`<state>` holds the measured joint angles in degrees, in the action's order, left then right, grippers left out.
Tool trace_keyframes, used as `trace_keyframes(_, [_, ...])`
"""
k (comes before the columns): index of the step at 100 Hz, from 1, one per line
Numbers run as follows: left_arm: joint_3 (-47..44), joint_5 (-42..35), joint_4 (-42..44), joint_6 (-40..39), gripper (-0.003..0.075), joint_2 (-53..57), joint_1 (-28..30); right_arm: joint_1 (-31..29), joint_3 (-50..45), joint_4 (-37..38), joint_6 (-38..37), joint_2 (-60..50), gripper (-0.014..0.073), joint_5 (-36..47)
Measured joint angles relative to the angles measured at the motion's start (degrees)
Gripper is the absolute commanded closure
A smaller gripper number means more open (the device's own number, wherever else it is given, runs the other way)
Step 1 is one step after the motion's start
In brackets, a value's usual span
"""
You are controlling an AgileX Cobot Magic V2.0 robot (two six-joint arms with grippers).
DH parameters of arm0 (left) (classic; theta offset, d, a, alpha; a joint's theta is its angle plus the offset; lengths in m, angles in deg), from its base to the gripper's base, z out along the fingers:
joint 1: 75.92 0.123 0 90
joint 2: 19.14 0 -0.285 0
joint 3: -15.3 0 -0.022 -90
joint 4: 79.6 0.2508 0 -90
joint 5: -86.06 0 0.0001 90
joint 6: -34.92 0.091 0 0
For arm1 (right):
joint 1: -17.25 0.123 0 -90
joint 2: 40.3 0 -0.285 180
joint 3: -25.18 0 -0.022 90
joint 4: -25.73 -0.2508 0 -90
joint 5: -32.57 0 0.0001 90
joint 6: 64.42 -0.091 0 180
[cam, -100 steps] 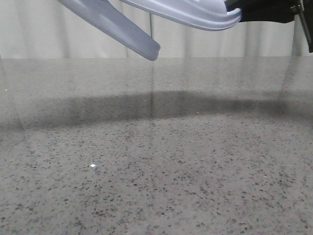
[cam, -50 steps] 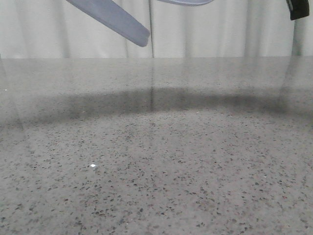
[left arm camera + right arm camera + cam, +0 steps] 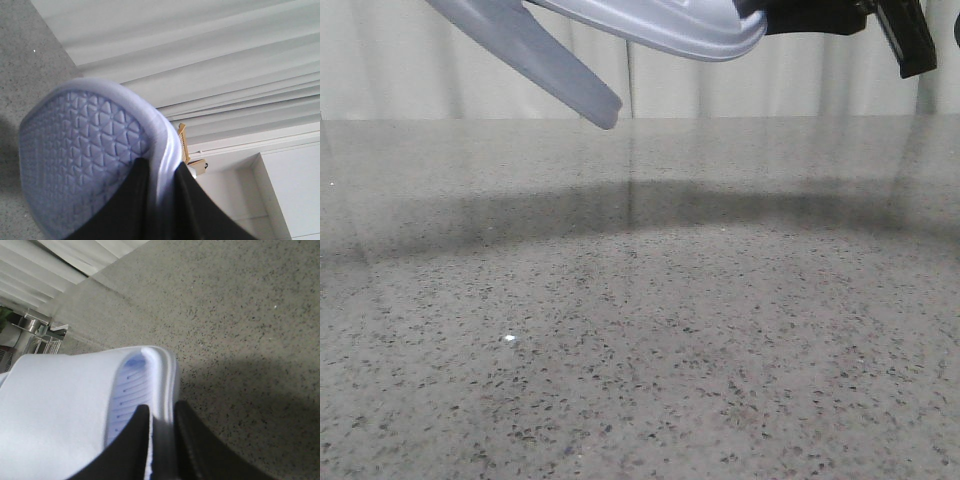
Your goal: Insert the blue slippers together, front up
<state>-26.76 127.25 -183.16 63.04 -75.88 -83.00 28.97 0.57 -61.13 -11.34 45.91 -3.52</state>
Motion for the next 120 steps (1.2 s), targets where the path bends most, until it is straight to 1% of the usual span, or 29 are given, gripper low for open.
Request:
trace_keyframes(3, [0.00, 0.15, 0.22, 0.00, 0.0704, 0.00, 0.01, -0.13, 0.00, -0.11, 0.00, 0.00, 0.0281, 0.00])
trace_keyframes(5, [0.00, 0.22, 0.48, 0.00, 0.0704, 0.00, 0.01, -0.30, 0.04, -0.11, 0.00, 0.00, 0.0236, 0.00])
trace_keyframes(7, [0.00, 0.37, 0.61, 0.00, 0.0704, -0.04, -0.12, -0.40, 0.14, -0.26, 0.00, 0.00, 0.0208, -0.11])
trace_keyframes(9, [0.00, 0.47, 0.75, 0.00, 0.0704, -0.14, -0.24, -0.57, 0.25, -0.37, 0.00, 0.00, 0.0158, -0.23])
trace_keyframes(15, [0.00, 0.62, 1.10, 0.00, 0.0704, -0.26, -0.22, -1.20, 0.41, -0.59, 0.00, 0.00, 0.0086, -0.77])
trace_keyframes(19, [0.00, 0.22, 1.22, -0.11, 0.0704, -0.34, -0.22, -1.70, 0.52, -0.72, 0.00, 0.00, 0.0060, -0.91])
trace_keyframes(48, [-0.21, -0.04, 3.83, -0.77, 0.0704, -4.03, -0.57, -7.54, 0.63, -2.16, 0.00, -2.44, 0.0053, -4.48])
trace_keyframes(71, [-0.29, 3.91, 7.66, -1.16, 0.0704, -7.17, -1.02, -14.02, 0.76, -2.42, 0.70, -10.12, 0.0053, -9.03])
trace_keyframes(90, [-0.29, 5.93, 12.27, -1.16, 0.0704, -9.04, -1.36, -19.14, 0.88, -2.42, 0.98, -16.42, 0.0053, -9.82])
trace_keyframes(101, [-0.29, 5.83, 15.83, -1.16, 0.0704, -10.61, -1.48, -20.41, 0.88, -2.42, 0.98, -18.87, 0.0053, -9.82])
trace_keyframes(120, [-0.29, 4.44, 16.60, -1.16, 0.0704, -12.86, -1.48, -20.51, 0.88, -2.42, 1.07, -19.80, 0.0053, -10.89])
